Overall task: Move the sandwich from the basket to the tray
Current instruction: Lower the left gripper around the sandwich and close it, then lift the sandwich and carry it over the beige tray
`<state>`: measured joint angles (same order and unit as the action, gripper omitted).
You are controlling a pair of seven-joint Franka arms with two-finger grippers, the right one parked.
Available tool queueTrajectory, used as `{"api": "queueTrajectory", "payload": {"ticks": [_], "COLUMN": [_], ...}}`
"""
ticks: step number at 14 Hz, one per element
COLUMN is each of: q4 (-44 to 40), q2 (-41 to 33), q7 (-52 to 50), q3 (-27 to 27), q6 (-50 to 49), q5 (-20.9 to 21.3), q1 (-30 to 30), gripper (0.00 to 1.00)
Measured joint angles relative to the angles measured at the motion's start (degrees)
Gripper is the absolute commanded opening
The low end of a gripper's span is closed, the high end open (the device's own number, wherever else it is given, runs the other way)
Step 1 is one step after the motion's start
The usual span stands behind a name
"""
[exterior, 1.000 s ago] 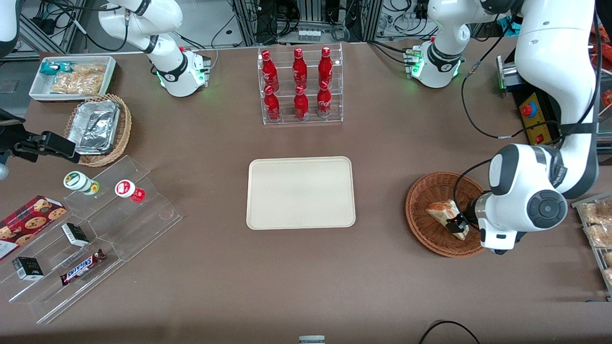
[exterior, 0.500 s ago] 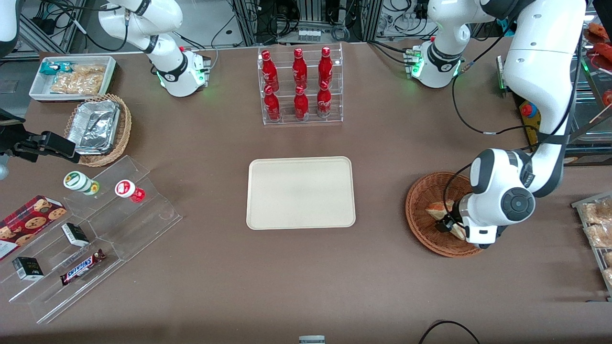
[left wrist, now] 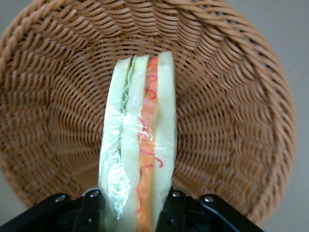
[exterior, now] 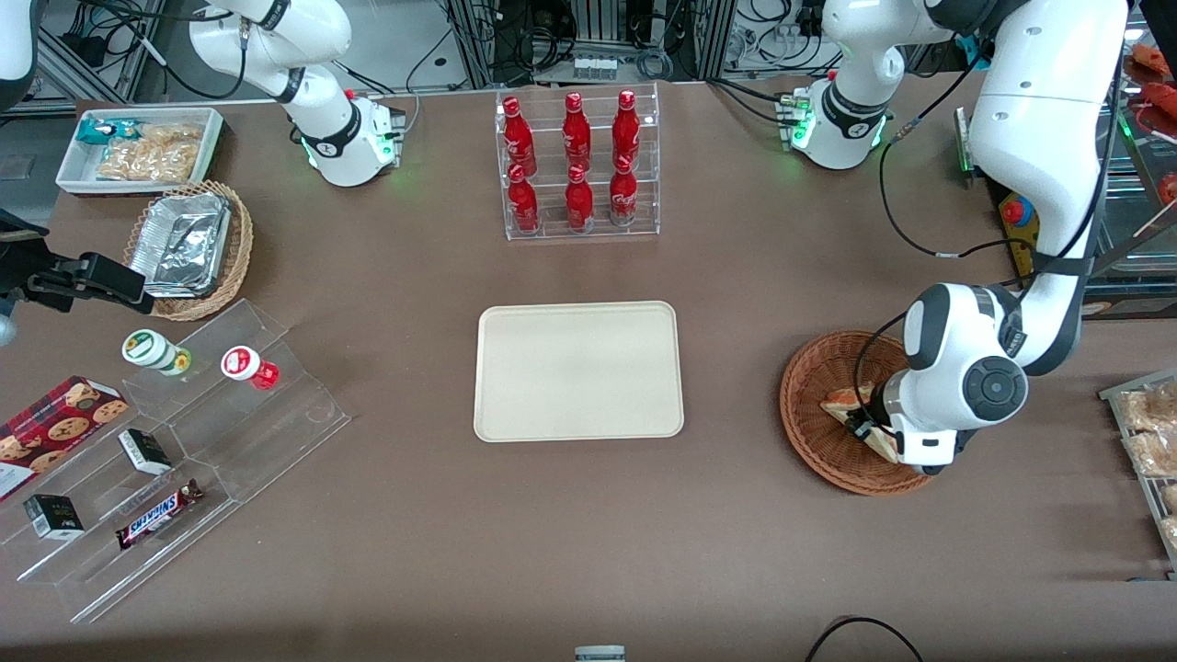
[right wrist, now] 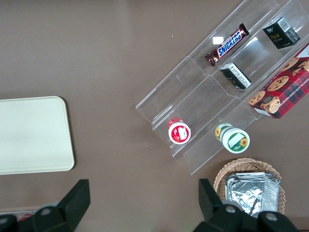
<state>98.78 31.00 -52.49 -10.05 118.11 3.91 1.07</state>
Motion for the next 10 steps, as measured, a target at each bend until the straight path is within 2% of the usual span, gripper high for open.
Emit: {"api": "queueTrajectory", "payload": {"ticks": [4,7,10], "q4": [-10.62,-14.57,-20.08], "q2": [-1.36,-0.51,4.26], "q7": [-0.17,-0.36,-1.15], "q3": [-0.62,-0.77,-0.74], "q6": [-14.68,-15.36,-14.62], "q5": [-0.01,-0.02,-0.05], "q1": [-8.42,-18.07,-27.21], "gripper": [0.18,0.18,0.18]}}
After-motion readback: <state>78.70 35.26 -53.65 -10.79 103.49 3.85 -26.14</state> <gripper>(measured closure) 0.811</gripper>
